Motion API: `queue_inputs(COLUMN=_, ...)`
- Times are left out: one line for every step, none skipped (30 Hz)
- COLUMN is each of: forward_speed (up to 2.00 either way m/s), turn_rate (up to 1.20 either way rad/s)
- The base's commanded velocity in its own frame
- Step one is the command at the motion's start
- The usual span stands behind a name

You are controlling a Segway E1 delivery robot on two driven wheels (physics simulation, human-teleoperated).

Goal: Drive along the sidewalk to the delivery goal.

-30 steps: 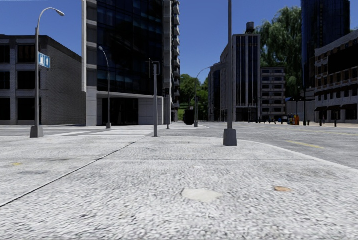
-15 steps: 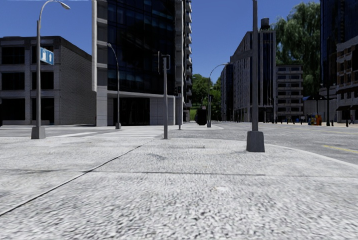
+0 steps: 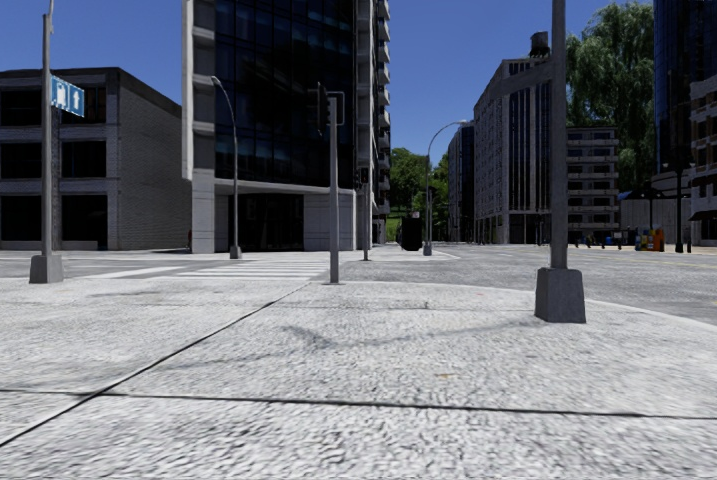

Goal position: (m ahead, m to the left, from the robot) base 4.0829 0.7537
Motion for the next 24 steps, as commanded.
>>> queue_inputs(forward_speed=2.0, turn_rate=0.0)
queue_inputs(forward_speed=2.0, turn_rate=0.0)
queue_inputs(forward_speed=2.0, turn_rate=0.0)
queue_inputs(forward_speed=2.0, turn_rate=0.0)
queue_inputs(forward_speed=2.0, turn_rate=0.0)
queue_inputs(forward_speed=2.0, turn_rate=0.0)
queue_inputs(forward_speed=2.0, turn_rate=0.0)
queue_inputs(forward_speed=2.0, turn_rate=0.0)
queue_inputs(forward_speed=2.0, turn_rate=0.0)
queue_inputs(forward_speed=2.0, turn_rate=0.0)
queue_inputs(forward_speed=2.0, turn_rate=0.0)
queue_inputs(forward_speed=2.0, turn_rate=0.0)
queue_inputs(forward_speed=2.0, turn_rate=0.0)
queue_inputs(forward_speed=2.0, turn_rate=0.0)
queue_inputs(forward_speed=2.0, turn_rate=0.0)
queue_inputs(forward_speed=2.0, turn_rate=0.0)
queue_inputs(forward_speed=2.0, turn_rate=0.0)
queue_inputs(forward_speed=2.0, turn_rate=0.0)
queue_inputs(forward_speed=2.0, turn_rate=0.0)
queue_inputs(forward_speed=2.0, turn_rate=0.09)
queue_inputs(forward_speed=2.0, turn_rate=0.16)
queue_inputs(forward_speed=2.0, turn_rate=0.18)
queue_inputs(forward_speed=2.0, turn_rate=0.18)
queue_inputs(forward_speed=2.0, turn_rate=0.18)
